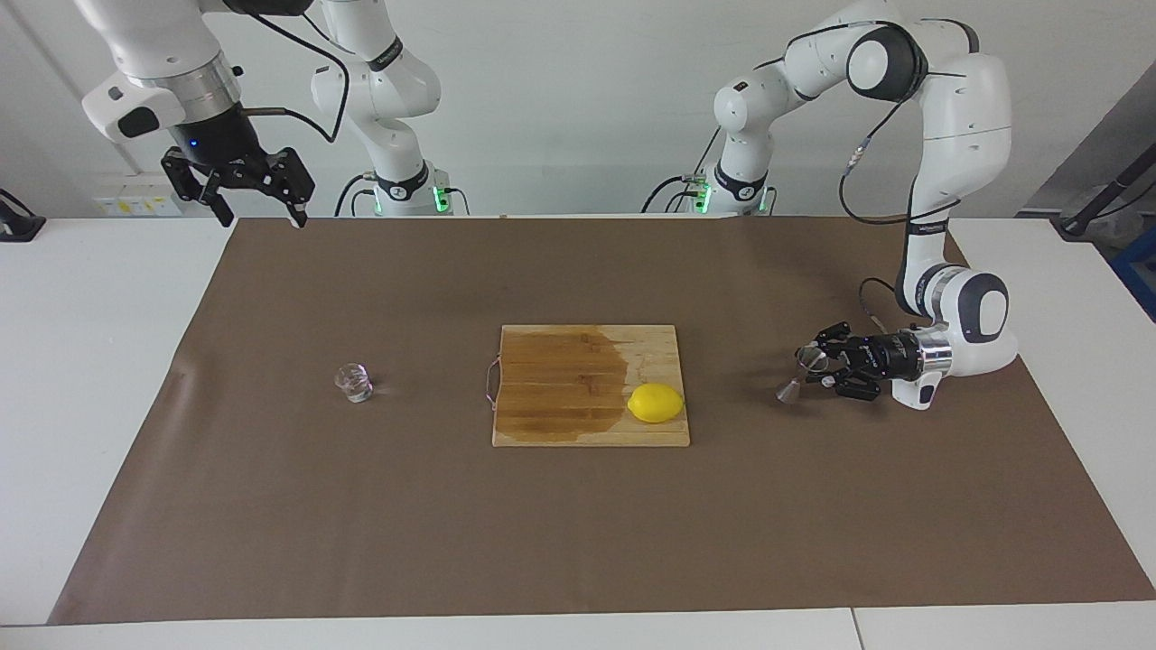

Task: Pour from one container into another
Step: 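Lift the metal cup with the left gripper and carry it over the board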

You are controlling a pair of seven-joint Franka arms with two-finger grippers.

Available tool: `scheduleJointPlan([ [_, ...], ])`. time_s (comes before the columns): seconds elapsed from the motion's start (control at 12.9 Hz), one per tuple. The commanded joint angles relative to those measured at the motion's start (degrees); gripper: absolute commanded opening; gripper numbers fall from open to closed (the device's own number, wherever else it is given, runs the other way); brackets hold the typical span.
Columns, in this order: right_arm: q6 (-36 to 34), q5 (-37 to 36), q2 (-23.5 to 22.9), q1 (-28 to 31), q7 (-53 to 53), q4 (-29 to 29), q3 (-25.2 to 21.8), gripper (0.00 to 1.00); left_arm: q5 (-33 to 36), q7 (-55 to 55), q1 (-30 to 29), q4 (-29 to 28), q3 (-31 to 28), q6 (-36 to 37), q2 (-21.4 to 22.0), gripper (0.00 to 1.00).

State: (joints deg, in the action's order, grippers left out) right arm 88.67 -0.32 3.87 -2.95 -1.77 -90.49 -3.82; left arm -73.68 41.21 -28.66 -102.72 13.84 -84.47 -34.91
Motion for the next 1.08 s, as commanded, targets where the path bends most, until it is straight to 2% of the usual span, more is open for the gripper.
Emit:
scheduleJointPlan([
  [0.0,-0.69,0.06,0.70,0.23,0.19,-0.30,0.21,1.00,-4.08,1.24,3.16,-4.14,-0.13,-2.63,5.98,0.37],
  [0.23,-0.69,0.06,0.70,0.23,0.19,-0.30,0.21,1.00,-9.00,1.68,7.81,-6.87,-0.31,-4.46,9.15,0.37],
  [0.62,-0.69,0.06,0.70,0.23,0.19,-0.30,0.21,1.00,-19.55,1.50,19.49,-14.33,-0.92,-11.23,16.36,0.37],
  [1.0,-0.69,0.06,0.70,0.23,0.19,-0.30,0.21,1.00,-26.59,1.06,31.45,-17.78,-1.80,-19.14,18.92,0.37],
])
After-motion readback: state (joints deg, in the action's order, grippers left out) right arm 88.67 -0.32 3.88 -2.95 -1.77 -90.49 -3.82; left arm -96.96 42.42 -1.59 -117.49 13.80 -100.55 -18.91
